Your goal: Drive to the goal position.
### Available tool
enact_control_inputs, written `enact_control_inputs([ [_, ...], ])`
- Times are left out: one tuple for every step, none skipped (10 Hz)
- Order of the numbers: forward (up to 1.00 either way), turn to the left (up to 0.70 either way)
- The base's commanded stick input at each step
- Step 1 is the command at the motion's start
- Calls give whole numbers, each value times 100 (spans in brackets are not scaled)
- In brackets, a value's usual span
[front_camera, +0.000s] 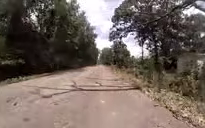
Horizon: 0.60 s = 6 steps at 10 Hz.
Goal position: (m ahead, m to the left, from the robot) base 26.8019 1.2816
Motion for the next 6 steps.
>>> enact_control_inputs([
  [70,0],
  [70,0],
  [70,0],
  [70,0],
  [70,0],
  [70,0],
])
